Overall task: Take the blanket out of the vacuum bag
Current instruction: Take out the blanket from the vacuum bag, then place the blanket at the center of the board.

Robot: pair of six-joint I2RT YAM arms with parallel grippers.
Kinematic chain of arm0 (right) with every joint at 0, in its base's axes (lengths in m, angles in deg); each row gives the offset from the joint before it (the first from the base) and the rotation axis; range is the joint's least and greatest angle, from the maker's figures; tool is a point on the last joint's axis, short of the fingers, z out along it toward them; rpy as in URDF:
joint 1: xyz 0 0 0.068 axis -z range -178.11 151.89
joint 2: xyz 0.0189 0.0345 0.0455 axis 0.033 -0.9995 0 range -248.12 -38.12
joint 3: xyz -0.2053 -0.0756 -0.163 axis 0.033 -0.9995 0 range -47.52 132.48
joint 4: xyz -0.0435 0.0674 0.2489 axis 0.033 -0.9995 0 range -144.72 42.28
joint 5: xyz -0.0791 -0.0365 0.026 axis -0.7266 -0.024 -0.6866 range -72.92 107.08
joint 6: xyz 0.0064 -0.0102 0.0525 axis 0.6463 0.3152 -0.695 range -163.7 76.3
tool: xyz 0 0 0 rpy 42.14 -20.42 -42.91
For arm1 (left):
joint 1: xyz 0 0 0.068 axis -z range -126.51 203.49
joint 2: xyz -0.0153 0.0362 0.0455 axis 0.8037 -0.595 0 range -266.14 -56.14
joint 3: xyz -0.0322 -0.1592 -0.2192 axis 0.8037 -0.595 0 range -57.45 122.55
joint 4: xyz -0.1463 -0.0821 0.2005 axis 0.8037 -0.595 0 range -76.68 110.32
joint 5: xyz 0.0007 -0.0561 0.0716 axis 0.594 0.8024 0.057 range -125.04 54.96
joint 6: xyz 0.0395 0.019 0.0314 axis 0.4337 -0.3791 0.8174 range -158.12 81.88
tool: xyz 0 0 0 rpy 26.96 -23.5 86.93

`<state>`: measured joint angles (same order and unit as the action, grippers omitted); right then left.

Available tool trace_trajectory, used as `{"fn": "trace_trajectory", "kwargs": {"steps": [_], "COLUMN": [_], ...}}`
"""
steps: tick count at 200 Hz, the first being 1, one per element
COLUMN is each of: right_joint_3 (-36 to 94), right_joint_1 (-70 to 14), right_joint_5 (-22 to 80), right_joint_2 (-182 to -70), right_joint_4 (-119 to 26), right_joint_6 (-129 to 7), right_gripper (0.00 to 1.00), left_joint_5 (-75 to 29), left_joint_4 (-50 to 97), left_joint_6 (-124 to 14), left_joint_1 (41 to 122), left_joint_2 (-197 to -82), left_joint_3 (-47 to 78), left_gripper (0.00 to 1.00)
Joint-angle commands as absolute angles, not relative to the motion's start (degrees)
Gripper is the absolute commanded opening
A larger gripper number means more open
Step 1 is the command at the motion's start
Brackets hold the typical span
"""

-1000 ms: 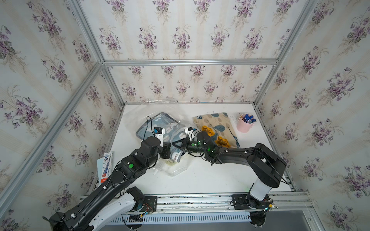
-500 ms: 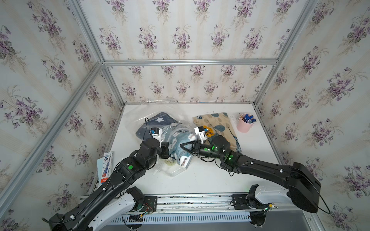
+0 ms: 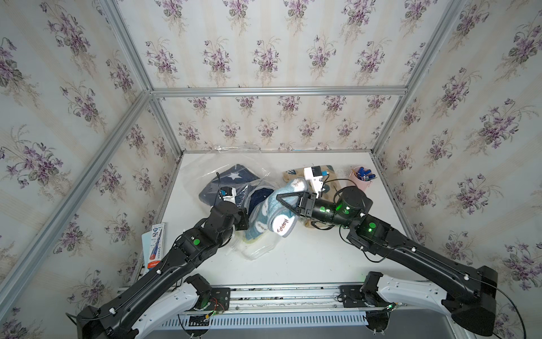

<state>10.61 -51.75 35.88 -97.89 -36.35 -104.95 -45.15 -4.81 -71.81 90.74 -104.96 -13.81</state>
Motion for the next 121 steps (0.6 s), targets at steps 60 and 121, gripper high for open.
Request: {"fn": "trace_trajectory", "kwargs": {"steps": [60,121], "right_joint_3": [36.87,35.34], "right_joint_1": [-33.43,-15.15], "right_joint_5": [44.96,54.91], "right_joint_2": [-105.30,-106.33], "right_joint_4": [-53.16,-49.99], "right_joint_6": [-92.89,-96.15], "right_gripper": [0.00,0.00], "left_joint_5": [-47.19,-47.79], "left_joint_4": [-1.62,-2.45], "left_joint_6": [-74.21,-72.42], "left_joint_1": [90.67,90.65], "left_joint_2": [-104.02,-102.71], "left_joint_3": [-17.65,-18.60], "left_gripper": [0.00,0.00]}}
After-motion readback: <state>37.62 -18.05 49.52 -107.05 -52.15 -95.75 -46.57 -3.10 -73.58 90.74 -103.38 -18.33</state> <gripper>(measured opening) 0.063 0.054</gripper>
